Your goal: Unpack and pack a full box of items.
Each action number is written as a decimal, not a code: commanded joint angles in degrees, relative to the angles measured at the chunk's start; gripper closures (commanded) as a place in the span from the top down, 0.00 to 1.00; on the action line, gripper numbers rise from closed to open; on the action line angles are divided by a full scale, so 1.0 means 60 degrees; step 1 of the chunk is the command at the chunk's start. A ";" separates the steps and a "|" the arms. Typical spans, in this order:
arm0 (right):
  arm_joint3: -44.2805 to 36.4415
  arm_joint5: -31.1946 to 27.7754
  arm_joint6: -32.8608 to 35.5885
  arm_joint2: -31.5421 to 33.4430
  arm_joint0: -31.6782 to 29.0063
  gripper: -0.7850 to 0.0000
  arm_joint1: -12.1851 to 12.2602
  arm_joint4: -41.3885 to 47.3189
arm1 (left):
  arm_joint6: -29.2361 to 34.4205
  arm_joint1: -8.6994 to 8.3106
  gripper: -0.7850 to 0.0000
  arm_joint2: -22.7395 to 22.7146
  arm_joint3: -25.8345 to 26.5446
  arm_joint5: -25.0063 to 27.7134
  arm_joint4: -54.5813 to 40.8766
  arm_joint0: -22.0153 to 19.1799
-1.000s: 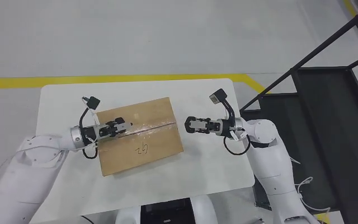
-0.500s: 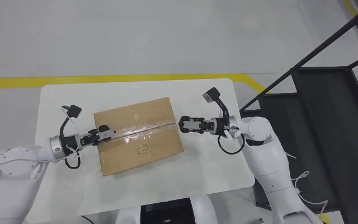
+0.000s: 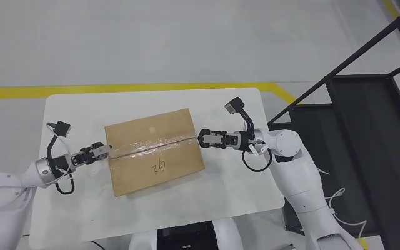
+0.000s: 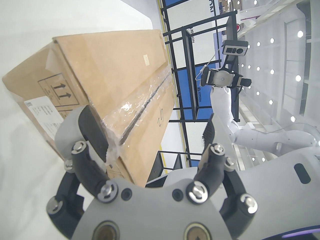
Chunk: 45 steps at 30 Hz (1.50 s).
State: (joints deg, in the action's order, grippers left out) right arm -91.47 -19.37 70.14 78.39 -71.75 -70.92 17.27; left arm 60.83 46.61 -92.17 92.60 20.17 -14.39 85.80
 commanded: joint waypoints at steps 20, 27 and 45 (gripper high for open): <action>0.0027 -0.0156 -0.0135 -0.0408 0.0101 1.00 0.0189 0.0220 | -0.0289 -0.0024 1.00 -0.1610 0.0450 0.0362 -0.2081 0.0770; 0.0076 -0.0240 -0.0217 -0.0615 0.0197 1.00 0.0230 0.0264 | 0.0225 0.0093 1.00 -0.1261 0.1077 0.0512 -0.4024 0.0973; 0.0035 -0.0326 -0.0363 -0.0668 0.0153 1.00 0.0405 0.0385 | 0.0094 0.0150 1.00 -0.0385 -0.0110 0.0183 -0.1978 0.0248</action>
State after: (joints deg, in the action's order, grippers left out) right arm -91.26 -21.27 67.97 74.53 -70.88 -68.51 19.55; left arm 61.22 47.54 -94.11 91.73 21.28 -26.05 86.85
